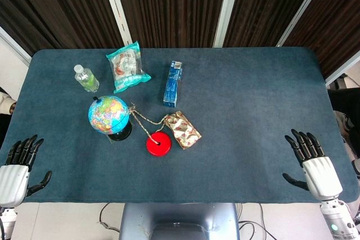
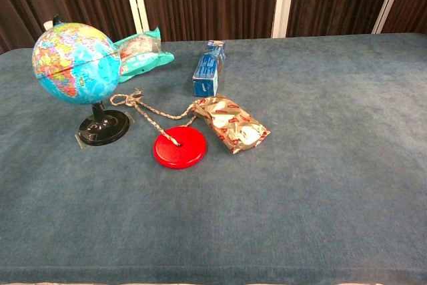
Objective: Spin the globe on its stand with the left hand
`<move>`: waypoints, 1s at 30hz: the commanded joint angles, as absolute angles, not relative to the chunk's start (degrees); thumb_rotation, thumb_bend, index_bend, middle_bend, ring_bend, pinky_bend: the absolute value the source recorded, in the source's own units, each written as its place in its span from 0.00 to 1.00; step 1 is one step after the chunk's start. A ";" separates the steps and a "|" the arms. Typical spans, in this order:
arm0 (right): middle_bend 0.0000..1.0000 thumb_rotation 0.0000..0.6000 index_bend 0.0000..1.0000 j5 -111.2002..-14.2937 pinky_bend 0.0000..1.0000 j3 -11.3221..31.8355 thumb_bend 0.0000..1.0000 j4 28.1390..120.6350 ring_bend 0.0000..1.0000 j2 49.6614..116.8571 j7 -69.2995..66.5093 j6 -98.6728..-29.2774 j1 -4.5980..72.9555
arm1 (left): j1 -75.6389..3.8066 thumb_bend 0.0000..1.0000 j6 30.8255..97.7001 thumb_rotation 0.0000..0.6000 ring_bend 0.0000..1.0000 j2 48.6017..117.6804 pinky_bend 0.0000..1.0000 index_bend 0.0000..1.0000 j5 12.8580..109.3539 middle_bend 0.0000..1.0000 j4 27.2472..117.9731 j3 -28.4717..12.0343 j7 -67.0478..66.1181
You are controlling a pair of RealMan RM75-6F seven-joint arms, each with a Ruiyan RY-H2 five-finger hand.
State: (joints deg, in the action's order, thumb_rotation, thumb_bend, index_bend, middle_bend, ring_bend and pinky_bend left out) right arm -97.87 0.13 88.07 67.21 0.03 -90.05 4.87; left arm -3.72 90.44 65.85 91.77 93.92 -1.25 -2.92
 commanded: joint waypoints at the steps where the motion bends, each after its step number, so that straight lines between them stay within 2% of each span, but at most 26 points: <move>1: 0.00 1.00 0.00 -97.75 0.00 0.04 0.06 88.42 0.00 67.11 0.22 -89.86 4.89 | -3.96 0.32 90.09 1.00 0.00 66.21 0.05 0.00 91.67 0.00 93.73 -1.34 -2.46; 4: 0.00 1.00 0.00 -97.67 0.00 -0.01 0.07 88.56 0.00 67.07 0.51 -89.83 4.84 | -4.58 0.32 89.34 1.00 0.00 67.04 0.06 0.00 91.33 0.00 93.39 -1.73 -0.40; 7: 0.00 1.00 0.00 -97.68 0.00 -0.02 0.06 88.65 0.00 67.03 0.44 -89.82 4.86 | -6.26 0.32 88.76 1.00 0.00 69.61 0.06 0.00 91.67 0.00 91.59 -2.96 7.55; 13: 0.00 1.00 0.00 -96.76 0.00 0.13 0.07 89.06 0.00 66.91 0.85 -88.80 5.13 | -12.01 0.32 81.03 1.00 0.00 73.42 0.03 0.00 84.37 0.00 89.02 -8.66 22.13; 22: 0.00 1.00 0.00 -94.66 0.00 0.82 0.07 89.35 0.00 67.46 2.52 -86.92 5.72 | -18.32 0.31 76.15 1.00 0.00 78.29 0.03 0.00 79.82 0.00 87.01 -14.59 27.72; 30: 0.00 1.00 0.00 -93.68 0.00 0.97 0.06 89.67 0.00 67.28 2.49 -85.97 6.00 | -21.45 0.31 73.95 1.00 0.00 81.27 0.03 0.00 78.59 0.00 86.84 -15.58 26.38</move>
